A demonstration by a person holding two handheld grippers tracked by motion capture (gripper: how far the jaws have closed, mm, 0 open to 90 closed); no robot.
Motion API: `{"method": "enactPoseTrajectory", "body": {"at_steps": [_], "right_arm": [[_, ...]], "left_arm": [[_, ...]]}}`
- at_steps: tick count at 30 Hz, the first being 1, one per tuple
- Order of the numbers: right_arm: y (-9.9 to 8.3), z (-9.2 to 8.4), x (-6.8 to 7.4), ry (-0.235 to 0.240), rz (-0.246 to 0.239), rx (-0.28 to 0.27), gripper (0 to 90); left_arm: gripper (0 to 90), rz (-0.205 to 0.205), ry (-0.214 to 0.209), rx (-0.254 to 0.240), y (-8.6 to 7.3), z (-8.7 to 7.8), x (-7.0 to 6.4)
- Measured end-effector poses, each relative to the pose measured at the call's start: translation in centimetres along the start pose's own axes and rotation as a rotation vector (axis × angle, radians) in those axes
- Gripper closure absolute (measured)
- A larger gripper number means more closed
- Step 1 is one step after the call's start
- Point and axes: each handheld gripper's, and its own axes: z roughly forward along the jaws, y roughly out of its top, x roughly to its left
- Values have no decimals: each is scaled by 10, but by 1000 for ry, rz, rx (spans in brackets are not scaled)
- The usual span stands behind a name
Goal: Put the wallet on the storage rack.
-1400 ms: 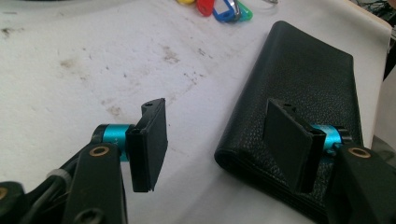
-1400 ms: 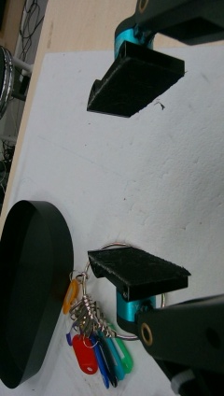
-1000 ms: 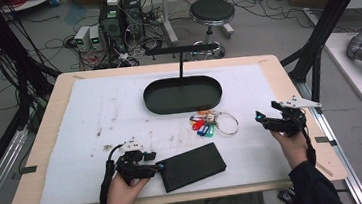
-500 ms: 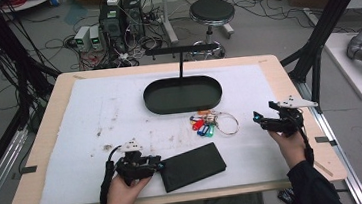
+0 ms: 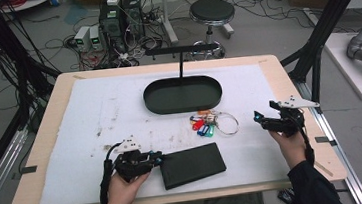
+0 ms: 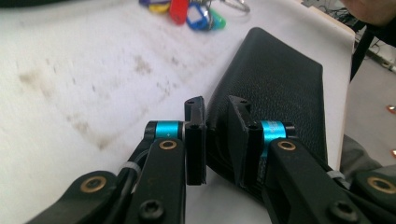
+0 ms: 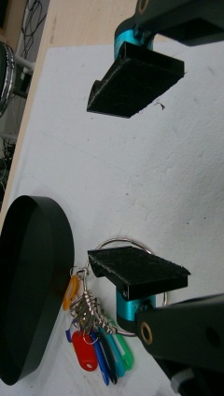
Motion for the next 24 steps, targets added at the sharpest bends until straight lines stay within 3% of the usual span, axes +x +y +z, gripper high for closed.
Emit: {"method": "enactPoseTrajectory", "body": {"at_steps": [7,10,19,21,24], "right_arm": [[3,-6,5,40,10,-51,251],[4,-7,11,83,10,-77,251],[10,-2,33,297,-30,-103,251],[11,1,40,342,-41,-94,251],[12,6,48,450,-32,-90,262]], "left_arm": [[786,150,25,-75,11,-2,-7],[789,210,42,-111,13,-4,-9],[791,379,63,-192,17,-11,-17],[791,401,64,-198,18,-12,-18],[790,424,58,-211,17,-13,-19]]}}
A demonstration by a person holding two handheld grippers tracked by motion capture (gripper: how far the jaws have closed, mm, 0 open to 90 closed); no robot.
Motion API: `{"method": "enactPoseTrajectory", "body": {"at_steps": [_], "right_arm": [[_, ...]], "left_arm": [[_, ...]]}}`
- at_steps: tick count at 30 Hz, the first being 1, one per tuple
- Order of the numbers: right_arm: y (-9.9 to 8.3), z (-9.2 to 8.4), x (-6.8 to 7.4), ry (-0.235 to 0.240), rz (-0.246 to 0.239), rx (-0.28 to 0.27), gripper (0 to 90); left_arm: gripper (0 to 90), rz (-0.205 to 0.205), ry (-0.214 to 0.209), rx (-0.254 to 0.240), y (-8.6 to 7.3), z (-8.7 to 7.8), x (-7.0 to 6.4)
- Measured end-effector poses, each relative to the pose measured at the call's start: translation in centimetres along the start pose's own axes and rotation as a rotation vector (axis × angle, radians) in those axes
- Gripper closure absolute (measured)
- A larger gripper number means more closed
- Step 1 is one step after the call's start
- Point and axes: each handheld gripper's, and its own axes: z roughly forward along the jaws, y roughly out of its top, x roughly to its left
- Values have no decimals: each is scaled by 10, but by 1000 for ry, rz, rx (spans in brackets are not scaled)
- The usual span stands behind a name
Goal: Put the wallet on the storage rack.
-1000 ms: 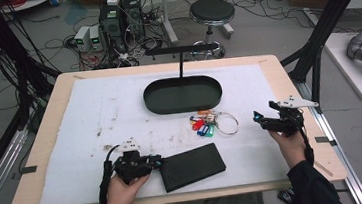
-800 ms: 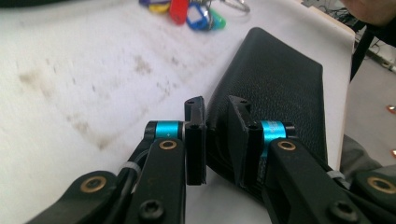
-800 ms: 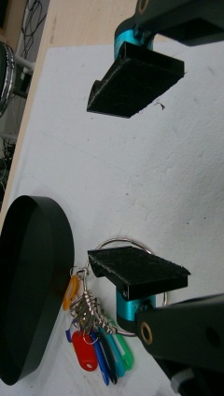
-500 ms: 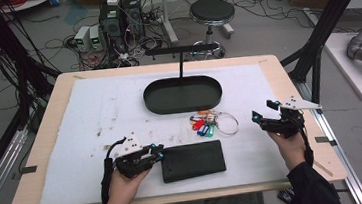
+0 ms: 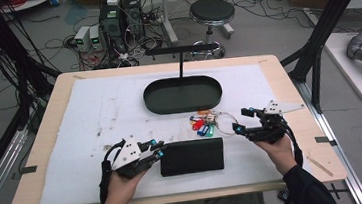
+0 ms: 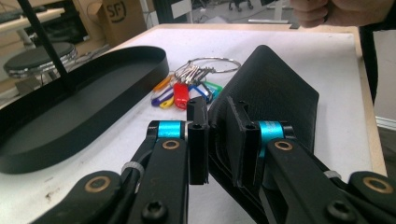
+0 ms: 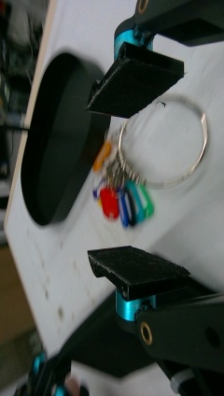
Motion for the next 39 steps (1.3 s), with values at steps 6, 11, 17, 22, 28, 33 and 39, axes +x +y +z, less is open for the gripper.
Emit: {"method": "enactPoseTrajectory", "body": {"at_steps": [6,11,17,22,28,33,39], "right_arm": [[-1,18,9,168,-32,70,277],[-5,31,15,246,-37,145,278],[-11,48,19,343,-4,263,304],[-11,51,23,375,-46,290,569],[-5,39,21,427,-93,210,750],[-2,33,26,427,-158,179,765],[0,27,27,429,-199,161,767]], "left_arm": [[790,19,-7,-17,0,-1,0],[790,17,-13,-32,0,-1,0],[790,10,-20,-43,-1,-1,1],[786,-13,-22,-38,-3,-2,3],[692,-124,-25,-43,-8,0,10],[425,-234,-53,-19,-12,3,19],[377,-266,-163,31,-18,13,23]]}}
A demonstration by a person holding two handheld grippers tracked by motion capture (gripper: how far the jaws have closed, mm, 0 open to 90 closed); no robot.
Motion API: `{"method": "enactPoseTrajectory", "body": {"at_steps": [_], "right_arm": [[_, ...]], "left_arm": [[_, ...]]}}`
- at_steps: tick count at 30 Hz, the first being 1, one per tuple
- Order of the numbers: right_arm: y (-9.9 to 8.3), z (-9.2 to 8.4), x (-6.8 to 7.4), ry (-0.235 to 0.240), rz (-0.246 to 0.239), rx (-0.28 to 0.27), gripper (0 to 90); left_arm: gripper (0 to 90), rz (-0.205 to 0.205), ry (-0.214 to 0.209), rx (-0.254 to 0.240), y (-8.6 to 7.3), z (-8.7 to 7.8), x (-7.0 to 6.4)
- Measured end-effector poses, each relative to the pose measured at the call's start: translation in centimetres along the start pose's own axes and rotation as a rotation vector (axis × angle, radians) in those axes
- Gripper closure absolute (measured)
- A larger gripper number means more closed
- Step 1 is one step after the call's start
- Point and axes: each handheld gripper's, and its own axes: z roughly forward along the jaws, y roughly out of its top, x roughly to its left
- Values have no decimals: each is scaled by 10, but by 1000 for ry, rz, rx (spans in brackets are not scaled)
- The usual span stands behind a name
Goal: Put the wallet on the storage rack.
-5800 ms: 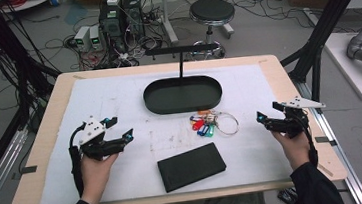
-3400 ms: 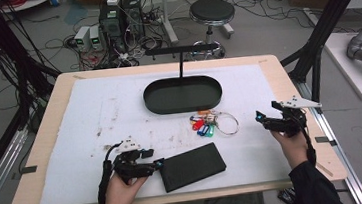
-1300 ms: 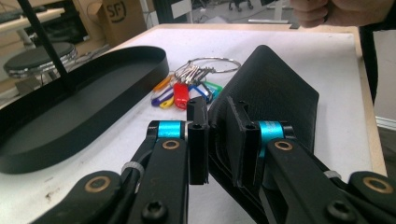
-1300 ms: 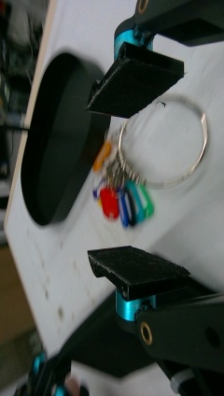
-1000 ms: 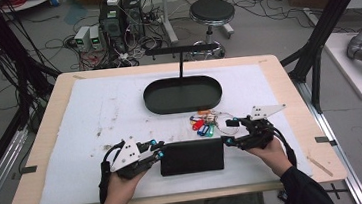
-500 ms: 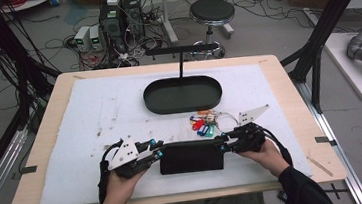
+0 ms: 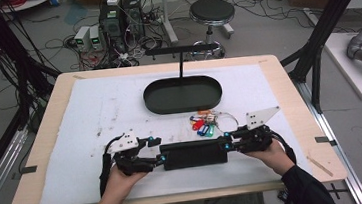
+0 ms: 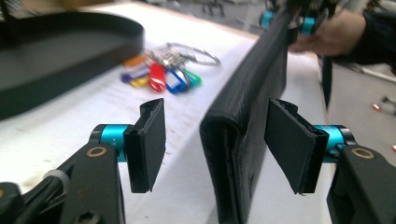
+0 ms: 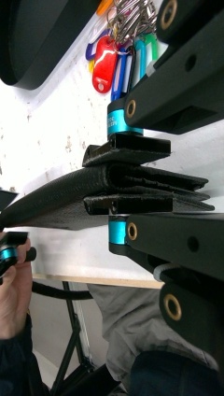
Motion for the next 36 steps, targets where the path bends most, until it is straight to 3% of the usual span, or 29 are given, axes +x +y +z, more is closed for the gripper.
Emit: {"method": "enactPoseTrajectory", "body": {"at_steps": [2,3,5,6,7,9,11,12,19,20,21,29,36], "right_arm": [[0,0,0,5,-7,-1,766],[0,0,1,12,-21,-7,766],[0,0,1,14,-21,-7,766],[0,0,1,15,-20,-6,765],[0,0,1,17,-19,-5,764],[-1,0,1,15,-18,-4,760],[-3,-1,1,5,-18,3,750],[-3,0,0,0,-19,11,737],[-3,0,-1,-19,-8,2,673],[-3,-1,-2,-27,7,-6,603],[-4,-2,-3,-30,7,-7,591],[-5,-5,-5,-81,39,-32,440],[-6,-14,-9,-145,57,-71,384]], "left_arm": [[359,-12,-17,36,-1,7,1],[348,-28,-49,68,-2,13,2],[372,-19,-66,99,-2,18,1],[454,-19,-66,99,-2,18,1],[563,6,-90,101,-2,19,0],[632,42,-105,95,-2,18,-1],[695,46,-116,83,-2,17,-1],[709,75,-113,76,-2,16,-2],[738,111,-126,51,0,14,-5],[739,109,-123,50,1,13,-6],[739,114,-116,51,1,12,-6],[741,89,-97,10,2,5,-2],[741,88,-104,-27,6,1,-2]]}}
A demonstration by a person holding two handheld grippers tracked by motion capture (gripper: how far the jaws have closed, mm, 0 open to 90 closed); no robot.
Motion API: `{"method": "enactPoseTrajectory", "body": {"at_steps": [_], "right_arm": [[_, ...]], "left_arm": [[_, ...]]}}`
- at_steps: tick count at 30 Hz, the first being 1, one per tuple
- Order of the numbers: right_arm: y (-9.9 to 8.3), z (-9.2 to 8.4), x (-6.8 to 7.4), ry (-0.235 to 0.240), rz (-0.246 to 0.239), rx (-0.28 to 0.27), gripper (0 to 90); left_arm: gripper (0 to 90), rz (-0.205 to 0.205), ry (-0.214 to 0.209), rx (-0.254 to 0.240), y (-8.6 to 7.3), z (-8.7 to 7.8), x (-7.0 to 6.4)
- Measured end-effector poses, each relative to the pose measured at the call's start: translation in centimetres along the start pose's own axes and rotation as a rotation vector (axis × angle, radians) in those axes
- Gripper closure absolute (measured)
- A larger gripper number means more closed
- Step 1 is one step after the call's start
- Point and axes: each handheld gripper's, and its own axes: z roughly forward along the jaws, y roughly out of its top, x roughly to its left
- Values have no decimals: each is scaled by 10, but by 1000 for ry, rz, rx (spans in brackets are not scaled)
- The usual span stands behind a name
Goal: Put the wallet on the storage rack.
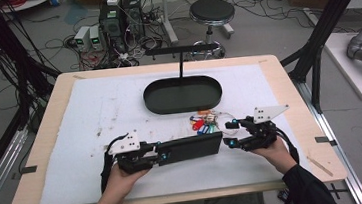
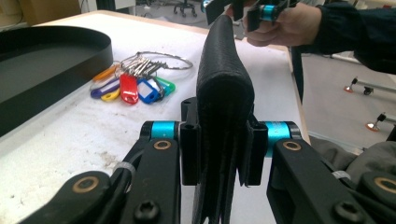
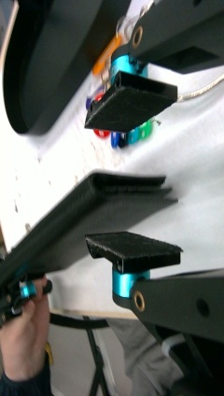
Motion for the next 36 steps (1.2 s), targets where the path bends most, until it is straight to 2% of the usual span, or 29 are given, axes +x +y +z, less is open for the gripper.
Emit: {"method": "enactPoseTrajectory", "body": {"at_steps": [5,12,13,14,15,19,25,36], "right_arm": [[-1,-9,-5,-77,17,-31,351],[-3,-21,-10,-269,55,-47,347],[-3,-21,-10,-269,55,-47,347],[-4,-24,-12,-334,79,-43,349],[-4,-25,-13,-366,86,-39,348],[-7,-29,-18,-412,127,-34,349],[-8,-32,-20,-454,134,-40,349],[-12,-41,-24,-538,177,-57,351]], "left_arm": [[741,7,8,-14,3,-3,0],[741,10,21,-23,5,-5,1],[741,12,23,-25,6,-6,2],[741,15,26,-26,7,-7,2],[742,20,29,-31,9,-8,3],[743,28,30,-47,13,-10,3],[744,47,44,-75,23,-11,6],[744,75,107,-128,41,-6,21]]}}
